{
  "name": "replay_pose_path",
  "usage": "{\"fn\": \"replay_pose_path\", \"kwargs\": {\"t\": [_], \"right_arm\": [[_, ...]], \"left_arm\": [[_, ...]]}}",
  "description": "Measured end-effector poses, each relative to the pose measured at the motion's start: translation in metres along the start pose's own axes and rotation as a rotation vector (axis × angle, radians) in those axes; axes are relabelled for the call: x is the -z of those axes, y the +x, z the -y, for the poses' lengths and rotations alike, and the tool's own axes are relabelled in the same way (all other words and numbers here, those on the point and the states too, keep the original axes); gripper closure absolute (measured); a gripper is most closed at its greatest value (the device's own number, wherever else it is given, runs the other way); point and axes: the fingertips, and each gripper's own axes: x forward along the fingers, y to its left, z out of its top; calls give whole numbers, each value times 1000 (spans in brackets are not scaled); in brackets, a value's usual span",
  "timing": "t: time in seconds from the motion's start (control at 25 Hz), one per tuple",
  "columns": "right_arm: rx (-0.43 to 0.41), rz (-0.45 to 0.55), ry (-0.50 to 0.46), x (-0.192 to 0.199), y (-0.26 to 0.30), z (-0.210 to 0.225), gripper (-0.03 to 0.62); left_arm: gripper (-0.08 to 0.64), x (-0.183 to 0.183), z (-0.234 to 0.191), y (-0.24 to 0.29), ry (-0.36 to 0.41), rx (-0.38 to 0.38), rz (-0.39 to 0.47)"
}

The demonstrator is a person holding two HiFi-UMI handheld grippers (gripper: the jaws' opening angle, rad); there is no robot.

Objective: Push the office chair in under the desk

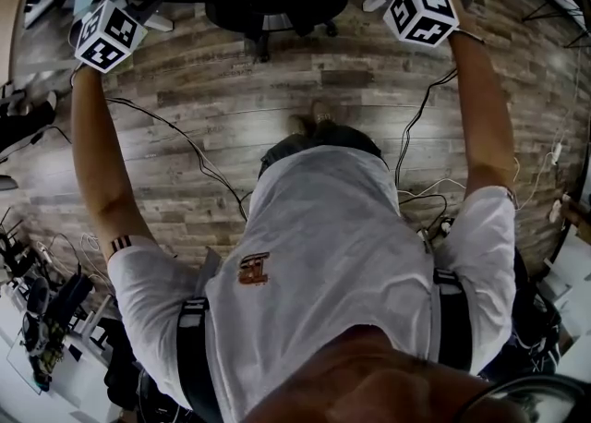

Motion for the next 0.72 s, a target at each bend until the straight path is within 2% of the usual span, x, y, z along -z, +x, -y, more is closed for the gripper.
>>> {"fn": "replay_pose_path", "kwargs": {"t": [0.36, 0.52, 0.56, 0.64, 0.72], "right_arm": [[-7, -9, 0, 0, 3, 5, 492], [17, -8, -9, 2, 5, 5, 491], [30, -14, -15, 4, 7, 5, 488], [51, -34, -22, 9, 9, 5, 464], [67, -41, -8, 13, 8, 7, 393]], "left_arm": [[356, 2, -8, 4, 21, -42, -16], [350, 3, -9, 8, 9, -87, -18], [326, 4, -7, 9, 3, -96, -20], [270, 6, -4, 9, -5, -114, -25], [242, 7, -4, 6, -14, -142, -22]]}}
